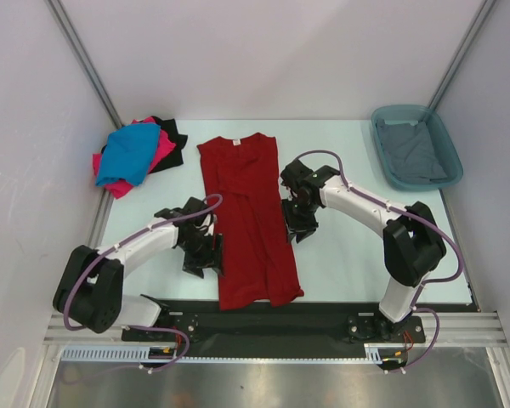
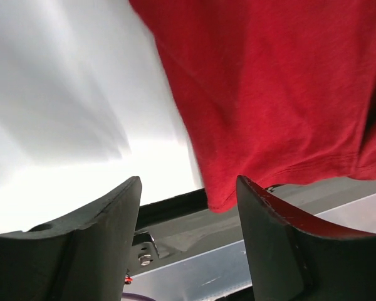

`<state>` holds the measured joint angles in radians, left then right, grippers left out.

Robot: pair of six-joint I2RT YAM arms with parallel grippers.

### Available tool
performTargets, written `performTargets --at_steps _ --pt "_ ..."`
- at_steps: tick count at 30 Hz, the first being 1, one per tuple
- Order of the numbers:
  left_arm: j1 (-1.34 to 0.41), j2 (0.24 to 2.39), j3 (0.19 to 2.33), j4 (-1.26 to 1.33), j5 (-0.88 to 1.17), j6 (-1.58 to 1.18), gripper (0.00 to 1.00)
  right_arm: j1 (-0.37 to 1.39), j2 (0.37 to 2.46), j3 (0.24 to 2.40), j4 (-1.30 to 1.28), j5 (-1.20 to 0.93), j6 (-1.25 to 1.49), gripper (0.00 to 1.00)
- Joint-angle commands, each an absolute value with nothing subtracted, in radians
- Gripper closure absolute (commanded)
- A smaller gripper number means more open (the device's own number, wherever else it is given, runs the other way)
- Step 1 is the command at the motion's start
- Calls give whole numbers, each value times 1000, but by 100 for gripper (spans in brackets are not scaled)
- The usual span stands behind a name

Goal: Fold and stack the t-shirts
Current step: Fold the tshirt

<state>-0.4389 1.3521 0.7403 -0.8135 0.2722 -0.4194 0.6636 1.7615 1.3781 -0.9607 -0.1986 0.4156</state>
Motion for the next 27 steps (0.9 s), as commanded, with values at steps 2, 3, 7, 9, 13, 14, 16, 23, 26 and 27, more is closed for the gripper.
performTargets --at_steps 2,3,7,9,13,14,16,23,26,27 --pt "-468 1351 700 -759 305 -451 33 661 1712 1373 -963 -209 414 62" --pt "-480 1367 686 -732 320 -453 33 661 1712 1374 -965 -209 416 62" --pt "-521 1411 678 -695 360 -474 36 660 1704 1370 -968 -210 422 62" --pt "-541 1428 673 -671 370 -485 36 660 1703 1367 -969 -216 420 62" --pt "-568 1459 673 -629 391 -500 37 660 1695 1356 -969 -219 426 62" --pt "-574 1466 676 -623 396 -503 41 660 1695 1350 -969 -219 428 62" --pt "-581 1489 681 -612 400 -503 56 660 1692 1344 -966 -222 431 62" --pt "-594 1502 701 -664 385 -486 100 661 1710 1295 -954 -262 426 62" --pt "-595 1483 712 -725 361 -468 100 663 1717 1281 -953 -273 425 62" --pt "-595 1468 716 -739 339 -465 99 663 1720 1281 -953 -275 425 62"
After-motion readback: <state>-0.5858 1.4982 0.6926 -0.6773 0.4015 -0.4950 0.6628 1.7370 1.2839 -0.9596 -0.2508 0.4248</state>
